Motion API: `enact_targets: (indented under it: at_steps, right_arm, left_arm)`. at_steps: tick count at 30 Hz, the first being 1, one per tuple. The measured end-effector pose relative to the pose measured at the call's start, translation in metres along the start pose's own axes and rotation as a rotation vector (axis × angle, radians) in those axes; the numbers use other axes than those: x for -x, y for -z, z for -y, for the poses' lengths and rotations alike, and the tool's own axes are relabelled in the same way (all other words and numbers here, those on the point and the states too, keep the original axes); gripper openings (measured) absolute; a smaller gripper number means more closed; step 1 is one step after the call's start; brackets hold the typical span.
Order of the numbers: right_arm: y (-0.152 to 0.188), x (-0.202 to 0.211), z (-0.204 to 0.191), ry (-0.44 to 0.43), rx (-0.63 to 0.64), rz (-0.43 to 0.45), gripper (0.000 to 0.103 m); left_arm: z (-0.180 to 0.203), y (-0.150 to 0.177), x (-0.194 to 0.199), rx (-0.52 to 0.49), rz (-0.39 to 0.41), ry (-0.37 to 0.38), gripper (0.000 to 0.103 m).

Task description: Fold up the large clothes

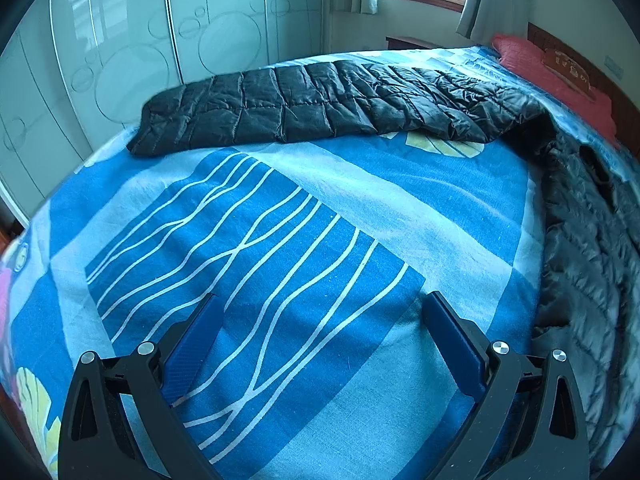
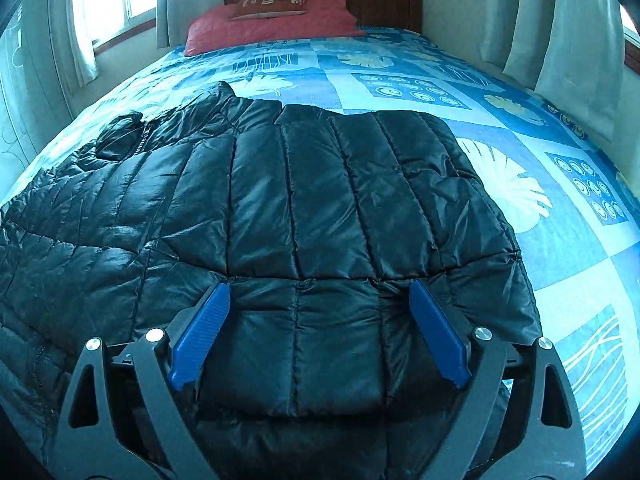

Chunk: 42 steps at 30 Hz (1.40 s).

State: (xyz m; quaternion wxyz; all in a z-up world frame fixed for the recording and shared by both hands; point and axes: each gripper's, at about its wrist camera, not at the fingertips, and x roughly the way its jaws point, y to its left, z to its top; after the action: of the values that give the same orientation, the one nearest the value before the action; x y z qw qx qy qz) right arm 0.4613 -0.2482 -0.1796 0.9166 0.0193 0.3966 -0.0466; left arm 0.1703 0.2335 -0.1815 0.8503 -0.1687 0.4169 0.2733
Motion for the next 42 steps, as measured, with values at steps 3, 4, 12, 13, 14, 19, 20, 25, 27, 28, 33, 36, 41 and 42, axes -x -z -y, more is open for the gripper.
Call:
enact_targets:
  at_steps: [3,4,12,13,14,19,20,25,27,28,33,36,41,42]
  right_arm:
    - [0.001,0.000,0.000,0.001,0.001,0.004,0.091]
    - [0.001,0.000,0.000,0.001,0.001,0.005,0.091]
    - [0.001,0.001,0.000,0.000,0.002,0.008,0.091]
    - [0.001,0.001,0.000,0.000,0.002,0.008,0.091]
    - [0.001,0.001,0.000,0.001,0.002,0.008,0.091]
    - [0.001,0.001,0.000,0.000,0.003,0.010,0.091]
    - [0.001,0.001,0.000,0.000,0.003,0.010,0.091]
    - [0.001,0.001,0.000,0.001,0.003,0.011,0.091]
    - [0.002,0.001,0.000,0.002,0.004,0.012,0.091]
    - [0.002,0.001,0.000,0.001,0.003,0.012,0.091]
    - [0.002,0.001,0.000,0.002,0.003,0.012,0.091]
    - [0.002,0.001,0.000,0.002,0.002,0.013,0.091]
    - [0.002,0.001,0.000,0.003,0.002,0.014,0.091]
    - [0.002,0.001,0.000,0.003,0.001,0.015,0.091]
  left_arm:
    - [-0.031,-0.011,0.005,0.160,0.037,0.157,0.099]
    - [-0.041,-0.015,0.003,0.207,0.046,0.192,0.099]
    - [-0.114,-0.063,-0.031,0.528,0.177,0.329,0.099]
    - [-0.121,-0.071,-0.036,0.553,0.199,0.331,0.099]
    - [-0.127,-0.078,-0.042,0.573,0.211,0.330,0.099]
    - [-0.144,-0.107,-0.059,0.635,0.267,0.299,0.099]
    - [-0.147,-0.110,-0.061,0.648,0.271,0.299,0.099]
    - [-0.174,-0.109,-0.061,0.795,0.284,0.287,0.058]
    - [-0.191,-0.107,-0.065,0.843,0.292,0.315,0.034]
    - [-0.195,-0.108,-0.069,0.847,0.284,0.322,0.019]
    - [-0.188,-0.123,-0.056,0.702,0.291,0.242,0.010]
    - [-0.159,-0.140,-0.033,0.580,0.346,0.231,0.009]
    - [-0.083,-0.168,0.004,0.355,0.419,0.300,0.009]
    - [-0.061,-0.174,0.011,0.297,0.428,0.322,0.009]
